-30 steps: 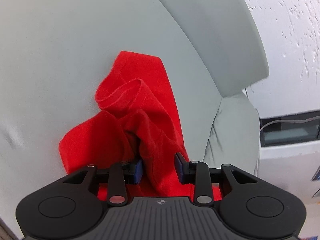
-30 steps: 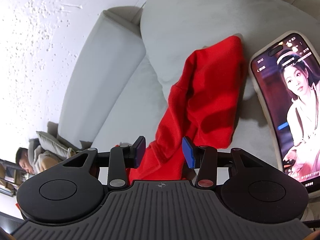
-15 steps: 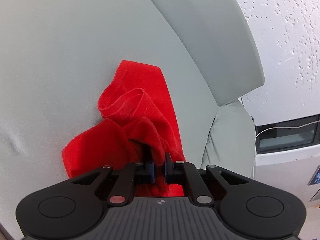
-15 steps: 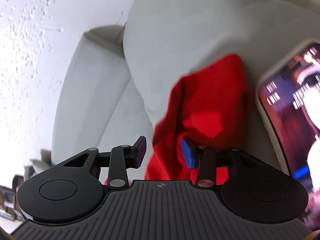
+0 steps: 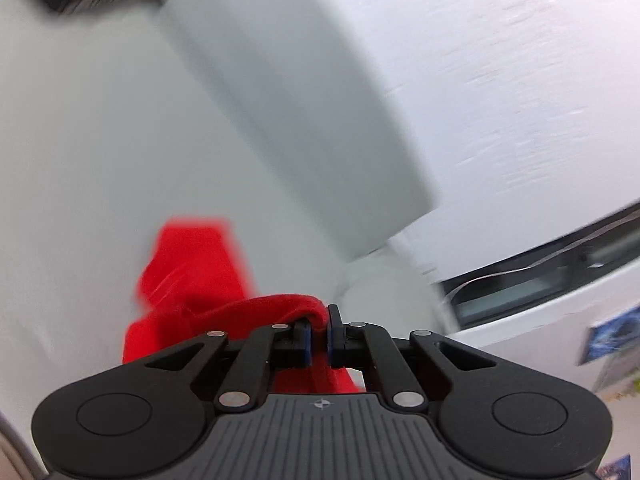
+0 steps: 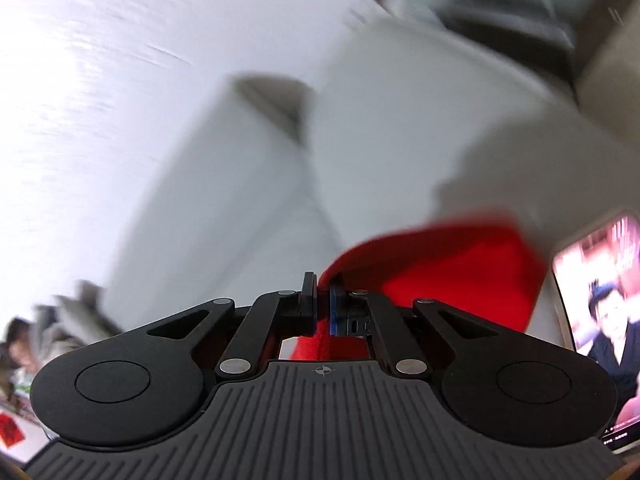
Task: Fold clothes
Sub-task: 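Lift the shirt with both grippers and swing it over the sofa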
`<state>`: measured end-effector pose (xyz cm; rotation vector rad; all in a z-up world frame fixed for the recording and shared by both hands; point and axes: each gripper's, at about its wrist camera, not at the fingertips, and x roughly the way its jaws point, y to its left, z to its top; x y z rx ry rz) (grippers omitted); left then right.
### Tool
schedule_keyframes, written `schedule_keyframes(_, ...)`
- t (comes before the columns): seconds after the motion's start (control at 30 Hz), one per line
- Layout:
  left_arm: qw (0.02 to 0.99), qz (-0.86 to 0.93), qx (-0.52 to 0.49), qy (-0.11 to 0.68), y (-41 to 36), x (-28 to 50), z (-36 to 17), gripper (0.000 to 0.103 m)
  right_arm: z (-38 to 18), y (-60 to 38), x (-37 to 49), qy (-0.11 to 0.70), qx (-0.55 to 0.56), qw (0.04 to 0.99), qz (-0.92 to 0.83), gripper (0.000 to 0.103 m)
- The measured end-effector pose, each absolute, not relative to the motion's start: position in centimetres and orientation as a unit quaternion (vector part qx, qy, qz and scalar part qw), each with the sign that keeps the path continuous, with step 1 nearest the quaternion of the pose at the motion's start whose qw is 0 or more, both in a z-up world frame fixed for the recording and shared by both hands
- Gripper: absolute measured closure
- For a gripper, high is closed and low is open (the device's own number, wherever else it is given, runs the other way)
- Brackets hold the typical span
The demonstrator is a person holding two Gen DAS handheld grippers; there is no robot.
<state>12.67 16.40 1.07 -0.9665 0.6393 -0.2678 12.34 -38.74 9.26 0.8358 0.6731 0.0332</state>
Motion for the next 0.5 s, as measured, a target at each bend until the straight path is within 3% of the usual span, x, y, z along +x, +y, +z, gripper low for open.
schedule_keyframes(0.27,0.893,-0.224,-0.385,0.066,18.6,5.1,17.6,0.098,26.1,-38.5,2.8,0.088,0.402,0.903,0.119,0.098)
schedule_keyframes(0.37,0.9,-0.188,-0.383,0.094,19.4,3.3,18.6,0.098,28.3,-37.4,-0.2,0.061,0.383,0.912,0.138,0.098)
schedule_keyframes(0.5,0.861,-0.169,-0.445,0.18,21.2,2.4,15.9,0.1,27.6,-36.9,-1.0,0.112,0.391,0.902,0.141,0.098)
